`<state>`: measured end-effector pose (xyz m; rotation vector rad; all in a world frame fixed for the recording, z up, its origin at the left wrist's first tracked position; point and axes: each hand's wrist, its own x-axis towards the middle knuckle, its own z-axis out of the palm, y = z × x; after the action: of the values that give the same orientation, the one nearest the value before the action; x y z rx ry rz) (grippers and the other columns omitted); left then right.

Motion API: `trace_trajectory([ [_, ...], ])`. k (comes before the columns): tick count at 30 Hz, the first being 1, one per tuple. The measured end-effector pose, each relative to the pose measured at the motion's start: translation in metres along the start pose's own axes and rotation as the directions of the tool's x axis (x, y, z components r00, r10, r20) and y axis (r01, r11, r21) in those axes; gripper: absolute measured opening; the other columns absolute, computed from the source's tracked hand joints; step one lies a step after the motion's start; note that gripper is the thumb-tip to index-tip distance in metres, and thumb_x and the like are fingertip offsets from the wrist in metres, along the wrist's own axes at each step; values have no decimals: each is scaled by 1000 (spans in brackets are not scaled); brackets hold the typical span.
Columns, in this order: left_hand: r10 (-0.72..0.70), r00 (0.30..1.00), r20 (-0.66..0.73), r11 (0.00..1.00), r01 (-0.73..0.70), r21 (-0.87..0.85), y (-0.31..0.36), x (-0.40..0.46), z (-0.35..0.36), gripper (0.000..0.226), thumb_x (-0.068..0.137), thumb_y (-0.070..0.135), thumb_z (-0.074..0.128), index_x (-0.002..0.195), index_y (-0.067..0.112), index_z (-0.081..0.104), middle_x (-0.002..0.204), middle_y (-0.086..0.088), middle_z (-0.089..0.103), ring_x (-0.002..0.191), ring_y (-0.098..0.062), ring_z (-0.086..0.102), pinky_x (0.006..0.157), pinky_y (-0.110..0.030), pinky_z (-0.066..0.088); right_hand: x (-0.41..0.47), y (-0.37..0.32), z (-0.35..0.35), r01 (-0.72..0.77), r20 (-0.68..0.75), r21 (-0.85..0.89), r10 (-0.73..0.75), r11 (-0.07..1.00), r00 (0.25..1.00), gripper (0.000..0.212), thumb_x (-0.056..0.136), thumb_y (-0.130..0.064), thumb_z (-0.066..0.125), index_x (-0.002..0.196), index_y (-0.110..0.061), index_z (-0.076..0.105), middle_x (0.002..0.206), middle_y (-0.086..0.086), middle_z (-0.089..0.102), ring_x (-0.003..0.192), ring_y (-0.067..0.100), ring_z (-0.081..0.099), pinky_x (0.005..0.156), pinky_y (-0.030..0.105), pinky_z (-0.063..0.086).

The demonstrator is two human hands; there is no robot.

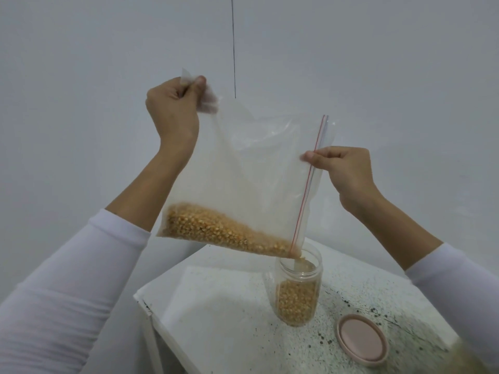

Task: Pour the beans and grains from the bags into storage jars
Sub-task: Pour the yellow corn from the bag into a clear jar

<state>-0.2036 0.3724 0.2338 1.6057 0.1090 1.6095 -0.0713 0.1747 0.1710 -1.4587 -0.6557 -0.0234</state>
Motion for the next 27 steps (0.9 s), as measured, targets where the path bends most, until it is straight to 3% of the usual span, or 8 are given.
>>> trace_trajectory([
  [5, -24, 999, -21, 1000, 24, -1, -3, 0, 1, 46, 86, 11, 66, 45, 27, 55, 52, 9, 62, 61, -23, 69, 66, -38, 57, -2, 4, 1, -3, -2, -6, 3, 1000, 1000, 7, 76, -17, 77, 81, -13, 74, 89, 3, 73, 92, 7, 66, 79, 11, 37],
  [8, -23, 1000, 20, 999, 22, 26, -3, -1, 2, 55, 87, 10, 66, 38, 30, 52, 46, 14, 58, 58, -17, 67, 59, -27, 53, -2, 3, 0, -13, 72, -32, 15, 999, 997, 6, 76, -16, 77, 80, -13, 74, 91, 3, 73, 91, 6, 66, 78, 10, 39],
  [10, -13, 1000, -6, 999, 13, 29, -4, -1, 1, 57, 87, 10, 66, 35, 30, 52, 47, 14, 58, 59, -17, 67, 61, -28, 54, -2, 3, 0, 5, 43, -19, -4, 1000, 999, 6, 77, -16, 76, 81, -13, 74, 90, 3, 73, 89, 5, 66, 76, 9, 40],
  [14, -4, 999, 53, 999, 2, 36, -4, -3, 4, 46, 87, 11, 66, 45, 27, 56, 51, 12, 63, 61, -18, 70, 61, -27, 52, -3, 3, 1, -10, 94, -42, 14, 999, 996, 9, 76, -17, 77, 82, -11, 74, 89, 2, 73, 89, 5, 66, 76, 9, 40],
  [19, -3, 1000, 26, 1000, 2, 17, -4, -1, 1, 51, 88, 10, 65, 41, 28, 57, 52, 10, 65, 58, -17, 69, 61, -30, 55, -4, 5, 2, 7, 10, 2, -7, 1000, 1000, 5, 76, -16, 77, 79, -14, 74, 86, 1, 73, 88, 6, 67, 76, 9, 40],
  [21, -8, 998, 69, 999, 5, 42, -3, -2, 2, 42, 89, 9, 64, 50, 23, 60, 51, 12, 64, 56, -12, 67, 58, -21, 51, -5, 6, 3, -10, 44, -3, 10, 1000, 999, 5, 75, -15, 77, 79, -13, 74, 86, 2, 73, 87, 6, 67, 77, 10, 41],
  [24, 39, 999, -5, 999, -39, 28, -3, -1, 0, 27, 88, 11, 64, 62, 12, 66, 55, 11, 66, 55, -13, 67, 61, -26, 54, -3, 4, 1, 26, -22, 22, -26, 999, 999, 6, 76, -16, 77, 80, -13, 74, 86, 3, 73, 86, 7, 67, 71, 7, 42],
  [27, 79, 993, 87, 994, -85, 70, 0, -3, 4, 18, 88, 9, 65, 71, 9, 69, 54, 16, 65, 55, -8, 67, 57, -20, 52, -2, 3, 0, -12, 108, -33, 16, 999, 994, 7, 76, -15, 76, 82, -12, 74, 85, 1, 73, 86, 3, 65, 72, 7, 40],
])
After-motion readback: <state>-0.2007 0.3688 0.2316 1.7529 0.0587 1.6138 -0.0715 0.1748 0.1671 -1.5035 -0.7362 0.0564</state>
